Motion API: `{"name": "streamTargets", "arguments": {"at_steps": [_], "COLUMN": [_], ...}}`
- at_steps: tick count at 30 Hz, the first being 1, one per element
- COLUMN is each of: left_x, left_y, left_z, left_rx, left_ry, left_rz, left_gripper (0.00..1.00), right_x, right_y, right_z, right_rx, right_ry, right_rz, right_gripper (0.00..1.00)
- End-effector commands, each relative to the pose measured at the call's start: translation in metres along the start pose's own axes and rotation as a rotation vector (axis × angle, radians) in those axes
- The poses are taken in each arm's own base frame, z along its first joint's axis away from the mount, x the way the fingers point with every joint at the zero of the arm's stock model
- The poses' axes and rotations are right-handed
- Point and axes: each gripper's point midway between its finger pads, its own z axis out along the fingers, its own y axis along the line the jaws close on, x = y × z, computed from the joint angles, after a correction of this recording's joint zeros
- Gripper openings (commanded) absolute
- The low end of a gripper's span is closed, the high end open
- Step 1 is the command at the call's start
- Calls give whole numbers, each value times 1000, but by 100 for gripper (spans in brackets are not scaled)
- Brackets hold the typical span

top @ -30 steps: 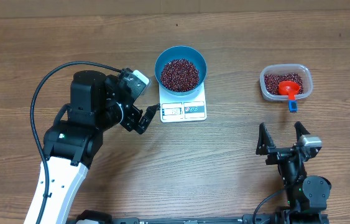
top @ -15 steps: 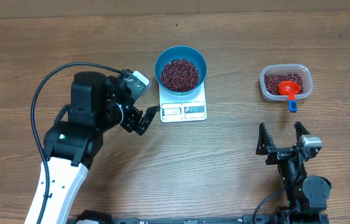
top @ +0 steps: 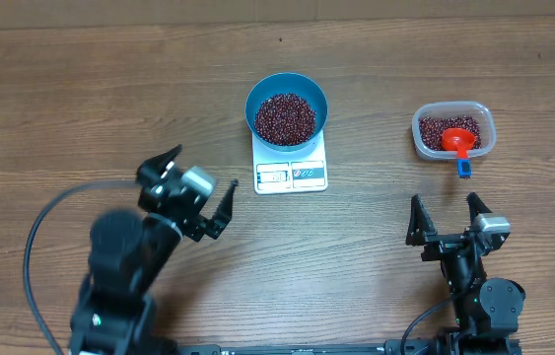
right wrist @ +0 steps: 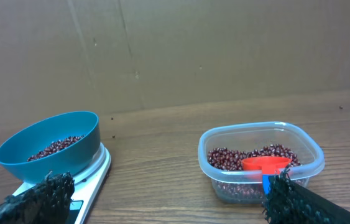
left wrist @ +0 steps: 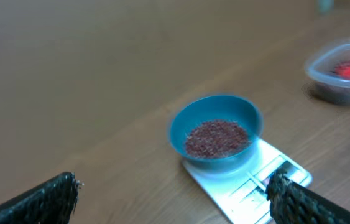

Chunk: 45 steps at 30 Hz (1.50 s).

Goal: Scoop item into bowl and weigh 150g on scale

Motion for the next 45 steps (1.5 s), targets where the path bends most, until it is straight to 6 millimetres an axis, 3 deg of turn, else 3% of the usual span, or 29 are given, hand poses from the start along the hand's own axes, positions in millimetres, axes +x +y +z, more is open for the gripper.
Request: {"name": "streamTargets", "arguments": {"at_steps": [1,8,17,27,31,45], "left_x": [34,57,78,101,123,123], "left_y": [19,23,20,20,13,13], "left_z": [-10,-31,-42,-41,-37,-37], "left_rx": [-184,-301,-325,-309,-278,-279], "left_ry": [-10,-98,-164,-147,-58,-60], "left_rz": [-28,-23,-41,-97,-125,-131], "left_gripper": [100,100,100,100,100,99], "right_x": [2,2,2,2,2,2], "right_y": [0,0,0,0,0,0], "right_z": [0,0,0,0,0,0], "right_rx": [-1,-1,-1,-1,-1,-1], "right_ry": [-2,-2,-2,-2,-2,-2], "right_rz": [-1,-1,-1,-1,-1,-1], "right_gripper": [100,100,100,100,100,100]}}
